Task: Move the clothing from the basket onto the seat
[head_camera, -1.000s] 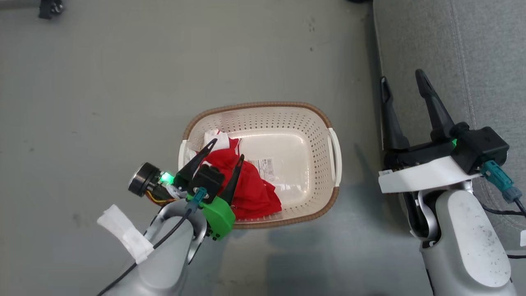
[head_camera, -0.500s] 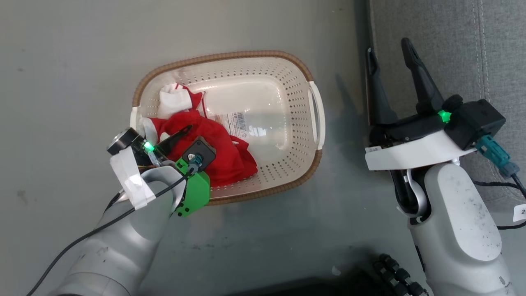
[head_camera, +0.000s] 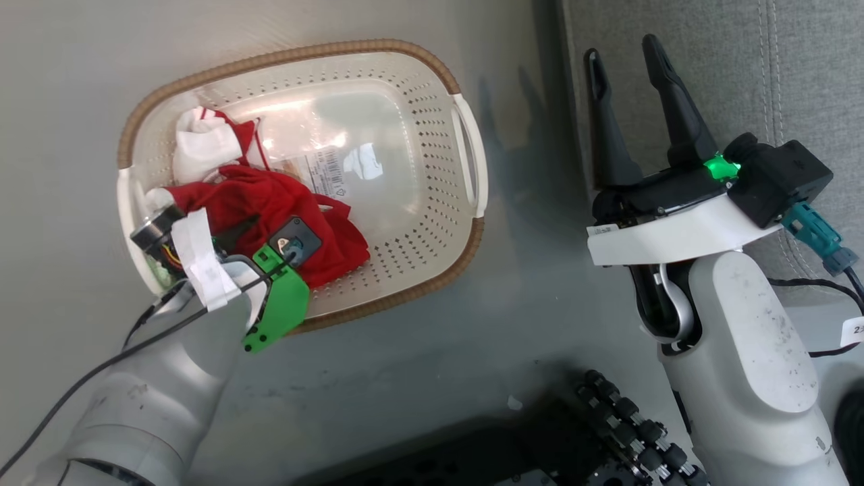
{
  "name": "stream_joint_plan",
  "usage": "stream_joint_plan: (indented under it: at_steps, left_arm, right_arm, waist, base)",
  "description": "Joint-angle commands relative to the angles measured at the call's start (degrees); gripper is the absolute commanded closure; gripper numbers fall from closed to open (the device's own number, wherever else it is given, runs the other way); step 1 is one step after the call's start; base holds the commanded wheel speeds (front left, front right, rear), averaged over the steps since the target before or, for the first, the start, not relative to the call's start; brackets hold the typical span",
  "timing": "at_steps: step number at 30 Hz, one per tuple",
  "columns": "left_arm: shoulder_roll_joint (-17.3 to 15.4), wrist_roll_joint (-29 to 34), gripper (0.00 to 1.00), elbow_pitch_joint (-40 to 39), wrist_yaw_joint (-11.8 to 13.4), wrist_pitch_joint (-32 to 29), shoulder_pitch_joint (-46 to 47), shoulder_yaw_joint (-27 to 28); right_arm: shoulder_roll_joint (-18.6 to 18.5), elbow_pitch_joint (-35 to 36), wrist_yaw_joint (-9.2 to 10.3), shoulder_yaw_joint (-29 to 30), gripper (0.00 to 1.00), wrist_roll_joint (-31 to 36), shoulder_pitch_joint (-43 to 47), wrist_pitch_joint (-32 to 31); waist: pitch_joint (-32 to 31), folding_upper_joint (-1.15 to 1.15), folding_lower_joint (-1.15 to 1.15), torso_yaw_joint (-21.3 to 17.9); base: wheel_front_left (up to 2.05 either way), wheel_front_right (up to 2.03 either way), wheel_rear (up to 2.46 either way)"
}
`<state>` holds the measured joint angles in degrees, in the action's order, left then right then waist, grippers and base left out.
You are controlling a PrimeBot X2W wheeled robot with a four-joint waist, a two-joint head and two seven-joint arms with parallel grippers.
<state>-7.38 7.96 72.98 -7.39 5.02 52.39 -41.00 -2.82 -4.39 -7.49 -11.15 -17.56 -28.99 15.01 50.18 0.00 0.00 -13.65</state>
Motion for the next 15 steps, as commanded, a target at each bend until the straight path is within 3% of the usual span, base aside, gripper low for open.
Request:
stream_joint_plan:
  at_steps: [1, 6, 7, 9, 15]
  left_arm:
    - [-0.88, -0.14, 0.00, 0.42, -0.16, -1.28, 1.24, -0.41]
    - [-1.86, -1.43, 0.00, 0.74, -0.16, -6.82, 2.09, -0.16]
    - [-1.98, -1.71, 0.05, 0.74, -0.16, -7.68, 2.20, -0.09]
    - [-2.14, -2.02, 0.97, 0.78, -0.15, -8.89, 2.38, -0.10]
    - [-2.18, -1.61, 1.00, 0.78, 0.70, -8.62, 2.71, -1.18]
  right_arm:
    - [-0.13, 0.14, 0.00, -0.10, 0.00, -0.41, -0.92, 0.24]
    - [-0.13, 0.15, 0.00, -0.27, 0.00, -1.18, -0.96, 0.25]
    - [-0.13, 0.12, 0.00, -0.23, 0.00, -1.23, -0.98, 0.25]
    - [-0.13, 0.08, 0.00, -0.04, 0.00, -1.42, -1.00, 0.25]
    - [-0.13, -0.20, 0.00, 0.43, 0.00, -0.97, -0.73, 0.23]
  waist:
    - [1.27, 0.00, 0.00, -1.36]
    - [1.65, 0.00, 0.00, -2.23]
    - [1.66, 0.00, 0.00, -2.36]
    - [1.63, 0.00, 0.00, -2.55]
    - [0.81, 0.00, 0.00, -2.17]
  base:
    - [0.00, 0.00, 0.00]
    - [0.00, 0.00, 0.00]
    - [0.00, 0.00, 0.00]
    - [0.00, 0.00, 0.00]
    - [0.00, 0.00, 0.00]
